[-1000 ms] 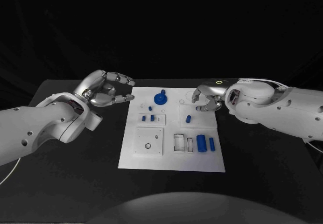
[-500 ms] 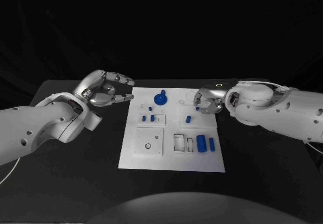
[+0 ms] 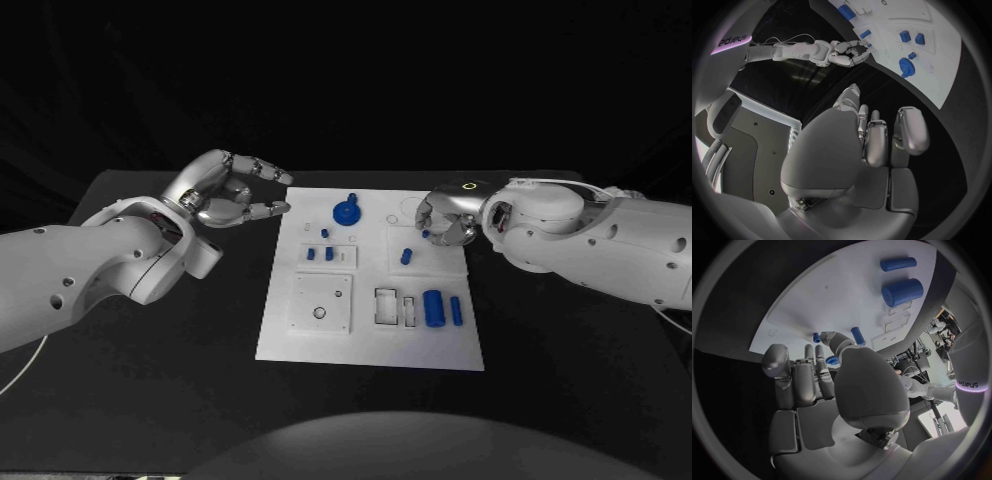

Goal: Assemble the parts on the task board

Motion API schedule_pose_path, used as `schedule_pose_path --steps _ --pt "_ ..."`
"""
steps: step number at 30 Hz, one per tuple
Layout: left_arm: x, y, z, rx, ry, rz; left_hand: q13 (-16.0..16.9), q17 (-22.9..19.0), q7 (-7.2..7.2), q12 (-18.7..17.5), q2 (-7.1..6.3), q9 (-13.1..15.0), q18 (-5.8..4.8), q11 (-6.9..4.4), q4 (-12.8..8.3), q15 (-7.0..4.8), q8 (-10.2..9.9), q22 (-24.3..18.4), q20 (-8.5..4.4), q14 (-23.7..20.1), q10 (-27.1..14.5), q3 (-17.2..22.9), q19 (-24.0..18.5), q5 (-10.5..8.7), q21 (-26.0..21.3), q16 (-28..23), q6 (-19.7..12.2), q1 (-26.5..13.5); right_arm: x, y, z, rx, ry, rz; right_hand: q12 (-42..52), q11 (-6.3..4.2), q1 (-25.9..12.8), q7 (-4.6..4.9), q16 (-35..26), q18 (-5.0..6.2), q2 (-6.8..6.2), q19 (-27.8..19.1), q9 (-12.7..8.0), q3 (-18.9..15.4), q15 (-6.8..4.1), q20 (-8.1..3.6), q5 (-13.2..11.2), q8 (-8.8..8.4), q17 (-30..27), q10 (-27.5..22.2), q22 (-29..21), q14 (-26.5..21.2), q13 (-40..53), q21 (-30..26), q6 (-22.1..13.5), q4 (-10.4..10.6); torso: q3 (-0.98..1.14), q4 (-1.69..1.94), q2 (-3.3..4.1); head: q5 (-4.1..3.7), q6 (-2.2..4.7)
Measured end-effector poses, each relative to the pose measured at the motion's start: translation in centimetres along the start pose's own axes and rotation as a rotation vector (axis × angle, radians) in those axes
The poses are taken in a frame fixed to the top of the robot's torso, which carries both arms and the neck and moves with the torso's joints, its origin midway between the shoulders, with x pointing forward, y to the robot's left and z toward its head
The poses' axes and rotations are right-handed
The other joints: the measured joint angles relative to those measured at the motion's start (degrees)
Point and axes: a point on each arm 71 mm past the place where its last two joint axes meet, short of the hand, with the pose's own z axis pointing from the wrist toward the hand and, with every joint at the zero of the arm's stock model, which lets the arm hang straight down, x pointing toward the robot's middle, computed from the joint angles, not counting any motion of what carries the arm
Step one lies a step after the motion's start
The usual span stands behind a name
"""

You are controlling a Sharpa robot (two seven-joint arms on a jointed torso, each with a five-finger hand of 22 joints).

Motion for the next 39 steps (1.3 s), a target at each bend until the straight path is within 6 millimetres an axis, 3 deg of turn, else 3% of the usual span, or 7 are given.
schedule_pose_path --steps 9,16,23,29,36,39 --pt "0.2 0.0 0.1 -0.002 0.010 -0.003 -0.19 -0.17 0.00 0.32 0.21 0.00 0.00 -0.09 0.00 0.00 0.00 0.00 0.21 0.00 0.33 0.00 -0.21 0.22 0.00 0.00 0.00 0.20 0.7 0.0 0.3 0.000 0.003 0.005 0.21 0.17 0.02 0.29 0.00 0.00 0.02 0.00 0.24 0.39 0.00 0.00 -0.27 0.00 -0.19 0.16 0.05 0.00 0.13 0.00 -0.29 -0.39 -0.10 -0.01 -0.10 0.19 0.00" --pt "0.3 0.1 0.2 -0.005 0.016 -0.004 -0.41 -0.30 0.20 0.32 0.43 0.01 0.00 -0.01 0.00 0.00 0.00 0.00 0.21 0.00 0.41 0.32 -0.21 0.22 -0.22 0.00 0.20 0.43 1.2 -0.1 0.5 0.003 0.008 0.006 0.50 0.15 0.84 0.63 0.00 0.00 0.84 0.00 1.12 1.57 0.00 0.00 0.38 0.04 -0.62 0.55 0.04 0.00 0.27 0.00 0.05 -1.57 -0.10 0.00 -0.16 0.27 0.00" --pt "0.3 0.1 0.3 -0.007 0.021 -0.004 -0.59 -0.57 0.20 0.32 0.43 0.01 -0.01 0.00 0.00 0.00 0.00 0.00 0.21 0.00 0.83 0.32 -0.21 0.45 -0.47 0.00 0.20 0.43 1.3 -0.2 0.7 0.005 0.000 0.006 1.17 0.10 1.14 0.67 0.00 0.01 1.14 0.00 2.40 2.37 0.02 0.00 1.56 0.95 -0.95 1.74 0.04 -0.42 0.27 0.26 0.99 -2.37 -0.14 0.04 -0.16 0.41 0.00" --pt "0.5 0.3 0.4 -0.010 0.027 -0.005 -0.85 -0.84 0.41 0.56 0.77 0.01 0.00 0.19 -0.04 0.20 0.00 0.00 0.24 -0.20 1.02 0.42 -0.24 0.46 -0.79 -0.27 0.42 0.77 1.4 -0.3 0.7 0.002 -0.013 0.007 2.40 -0.30 1.83 1.16 -0.71 0.00 1.82 -0.31 4.52 2.75 0.25 -0.31 2.11 2.81 -2.37 5.67 0.04 -1.46 0.37 0.83 2.93 -3.40 -0.14 0.15 -0.19 0.45 0.00" --pt "0.7 0.3 0.6 -0.011 0.035 -0.005 -1.53 -1.76 0.41 0.71 1.14 0.01 -0.01 0.20 -0.14 0.41 0.44 0.00 0.42 -0.41 1.43 0.94 -0.42 0.45 -1.55 -0.71 1.23 1.89 1.6 -0.6 0.6 -0.001 -0.031 0.009 2.64 -0.71 1.97 1.47 -1.78 0.01 1.98 -0.64 6.08 2.72 0.38 0.01 -0.79 3.39 -4.11 9.22 0.03 -2.25 -0.43 1.81 4.14 -3.75 -0.07 0.35 -0.28 0.55 0.00" --pt "0.8 0.3 0.7 -0.012 0.039 -0.005 -1.68 -1.91 0.60 0.79 1.34 0.05 -0.01 0.20 0.01 0.41 0.66 0.00 0.62 -0.41 1.43 1.09 -0.62 0.45 -1.79 -0.71 1.43 2.09 1.7 -0.7 0.5 -0.004 -0.040 0.011 2.48 -1.10 1.75 1.19 -1.78 0.01 2.20 -0.32 6.34 2.67 0.08 0.00 -2.57 3.36 -4.14 10.49 0.03 -1.90 -0.88 2.36 5.01 -3.79 -0.02 0.43 -0.34 0.67 0.00"
